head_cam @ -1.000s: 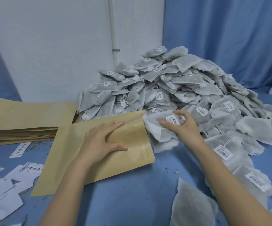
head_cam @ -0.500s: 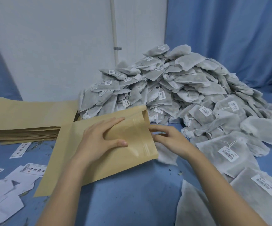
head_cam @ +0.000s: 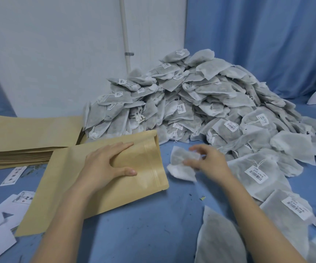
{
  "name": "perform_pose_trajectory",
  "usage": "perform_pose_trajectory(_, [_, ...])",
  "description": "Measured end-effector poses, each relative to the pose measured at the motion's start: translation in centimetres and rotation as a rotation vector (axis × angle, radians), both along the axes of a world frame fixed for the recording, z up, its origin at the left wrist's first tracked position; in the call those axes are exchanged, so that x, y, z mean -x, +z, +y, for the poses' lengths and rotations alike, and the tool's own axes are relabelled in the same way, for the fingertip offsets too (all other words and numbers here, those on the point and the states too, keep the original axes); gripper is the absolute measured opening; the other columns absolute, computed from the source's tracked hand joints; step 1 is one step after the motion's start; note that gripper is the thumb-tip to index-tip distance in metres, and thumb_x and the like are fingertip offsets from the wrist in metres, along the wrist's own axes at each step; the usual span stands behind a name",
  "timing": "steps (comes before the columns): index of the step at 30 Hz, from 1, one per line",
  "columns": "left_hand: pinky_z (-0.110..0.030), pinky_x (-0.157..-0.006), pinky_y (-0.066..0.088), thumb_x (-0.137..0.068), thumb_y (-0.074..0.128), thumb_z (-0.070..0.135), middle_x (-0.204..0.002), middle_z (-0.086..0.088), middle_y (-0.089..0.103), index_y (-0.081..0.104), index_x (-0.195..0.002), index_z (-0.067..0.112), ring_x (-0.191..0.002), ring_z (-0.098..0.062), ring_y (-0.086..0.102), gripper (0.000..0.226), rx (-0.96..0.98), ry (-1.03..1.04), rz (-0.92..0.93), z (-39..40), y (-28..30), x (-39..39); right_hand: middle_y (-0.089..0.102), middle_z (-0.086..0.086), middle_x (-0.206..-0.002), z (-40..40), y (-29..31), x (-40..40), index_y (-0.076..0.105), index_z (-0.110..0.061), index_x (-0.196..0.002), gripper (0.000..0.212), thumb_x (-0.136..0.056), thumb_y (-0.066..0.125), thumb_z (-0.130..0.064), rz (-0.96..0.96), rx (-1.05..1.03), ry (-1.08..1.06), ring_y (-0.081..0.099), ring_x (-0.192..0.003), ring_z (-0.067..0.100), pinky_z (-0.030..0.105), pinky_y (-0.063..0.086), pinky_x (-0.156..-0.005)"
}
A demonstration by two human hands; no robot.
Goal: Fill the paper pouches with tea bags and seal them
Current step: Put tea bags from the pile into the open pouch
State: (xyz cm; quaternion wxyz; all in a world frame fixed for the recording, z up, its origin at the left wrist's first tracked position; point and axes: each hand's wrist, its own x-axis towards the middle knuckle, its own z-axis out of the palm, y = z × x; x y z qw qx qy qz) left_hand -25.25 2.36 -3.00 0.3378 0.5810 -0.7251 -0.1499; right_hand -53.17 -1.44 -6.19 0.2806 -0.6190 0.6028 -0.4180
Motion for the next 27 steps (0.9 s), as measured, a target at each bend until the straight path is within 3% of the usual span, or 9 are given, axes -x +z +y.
perform_pose_trajectory(3, [-0.039, -0.113, 0.024, -0.057, 0.083, 0.044, -0.133, 0.018, 0.052, 0.052, -0.122, 0.05, -0.128, -0.004, 0.04, 0.073, -0.009, -0.007, -0.01, 0.1, 0.1, 0.0, 0.065, 0.005, -0.08, 0.2, 1.1, -0.2, 0.063, -0.02, -0.087, 0.027, -0.068, 0.082, -0.014, -0.253, 0.099, -0.032, 0.059, -0.045, 0.004, 0.008, 0.044, -0.055])
perform_pose_trajectory(5, [-0.04, -0.113, 0.023, -0.056, 0.084, 0.044, -0.133, 0.019, 0.051, 0.05, -0.118, 0.055, -0.129, -0.004, 0.039, 0.072, -0.008, -0.022, -0.005, 0.2, 0.3, 0.1, 0.069, 0.01, -0.084, 0.3, 2.0, -0.8, 0.065, -0.016, -0.089, 0.026, -0.069, 0.081, -0.012, -0.357, 0.081, 0.03, 0.061, -0.05, 0.008, 0.014, 0.05, -0.06])
perform_pose_trajectory(9, [-0.037, -0.114, 0.024, -0.053, 0.084, 0.044, -0.134, 0.023, 0.049, 0.048, -0.112, 0.062, -0.128, 0.0, 0.039, 0.071, -0.003, -0.088, 0.046, 0.5, 0.8, 0.5, 0.069, 0.01, -0.086, 0.8, 3.2, -3.8, 0.066, -0.01, -0.097, 0.028, -0.072, 0.077, -0.006, -0.36, 0.041, 0.175, 0.066, -0.068, 0.021, 0.035, 0.055, -0.077])
perform_pose_trajectory(11, [-0.035, -0.114, 0.025, -0.051, 0.082, 0.048, -0.134, 0.024, 0.05, 0.05, -0.113, 0.062, -0.128, 0.003, 0.039, 0.071, -0.001, -0.125, 0.069, 0.6, 1.0, 0.9, 0.068, 0.005, -0.092, 1.0, 3.5, -5.6, 0.065, -0.008, -0.107, 0.028, -0.08, 0.069, -0.003, -0.362, -0.034, 0.349, 0.067, -0.079, 0.016, 0.035, 0.055, -0.081])
perform_pose_trajectory(15, [-0.035, -0.114, 0.025, -0.047, 0.074, 0.059, -0.136, 0.022, 0.049, 0.048, -0.114, 0.065, -0.13, 0.001, 0.038, 0.072, -0.016, -0.17, 0.051, 0.9, 1.0, 1.3, 0.066, 0.004, -0.112, 1.8, 4.1, -6.9, 0.062, -0.012, -0.115, 0.026, -0.089, 0.06, -0.014, -0.032, -0.188, 0.591, 0.062, -0.104, 0.018, 0.037, 0.052, -0.09])
perform_pose_trajectory(18, [-0.034, -0.114, 0.025, -0.047, 0.07, 0.063, -0.138, 0.019, 0.047, 0.045, -0.112, 0.068, -0.13, -0.001, 0.037, 0.07, -0.012, -0.17, 0.016, 1.3, 0.9, 1.0, 0.068, 0.006, -0.107, 2.6, 4.5, -5.3, 0.065, -0.01, -0.112, 0.024, -0.089, 0.059, -0.012, -0.001, -0.05, 0.491, 0.064, -0.093, 0.021, 0.037, 0.051, -0.088])
perform_pose_trajectory(21, [-0.028, -0.112, 0.026, -0.046, 0.071, 0.062, -0.135, 0.027, 0.046, 0.045, -0.113, 0.067, -0.129, 0.002, 0.037, 0.071, -0.046, -0.183, -0.007, 1.7, 0.8, 0.8, 0.07, -0.009, -0.098, 4.0, 4.4, -2.3, 0.072, -0.023, -0.101, 0.017, -0.086, 0.065, -0.019, 0.032, 0.006, 0.411, 0.065, -0.088, 0.016, 0.031, 0.05, -0.089])
perform_pose_trajectory(24, [-0.014, -0.103, 0.029, -0.048, 0.077, 0.055, -0.118, 0.045, 0.049, 0.048, -0.107, 0.069, -0.12, 0.014, 0.041, 0.068, -0.121, -0.239, -0.004, 2.4, 0.5, 0.6, 0.069, -0.017, -0.1, 5.7, 3.8, 0.8, 0.071, -0.031, -0.1, 0.019, -0.081, 0.069, -0.035, 0.257, -0.214, 0.53, 0.062, -0.094, 0.005, 0.019, 0.045, -0.091])
perform_pose_trajectory(27, [-0.001, -0.093, 0.028, -0.056, 0.085, 0.039, -0.112, 0.048, 0.049, 0.05, -0.104, 0.069, -0.114, 0.019, 0.042, 0.067, -0.15, -0.265, -0.029, 3.3, 0.0, 0.7, 0.065, -0.02, -0.107, 7.1, 3.0, 2.6, 0.066, -0.033, -0.11, 0.037, -0.075, 0.072, -0.044, 0.431, -0.433, 0.616, 0.058, -0.093, -0.006, 0.014, 0.04, -0.092])
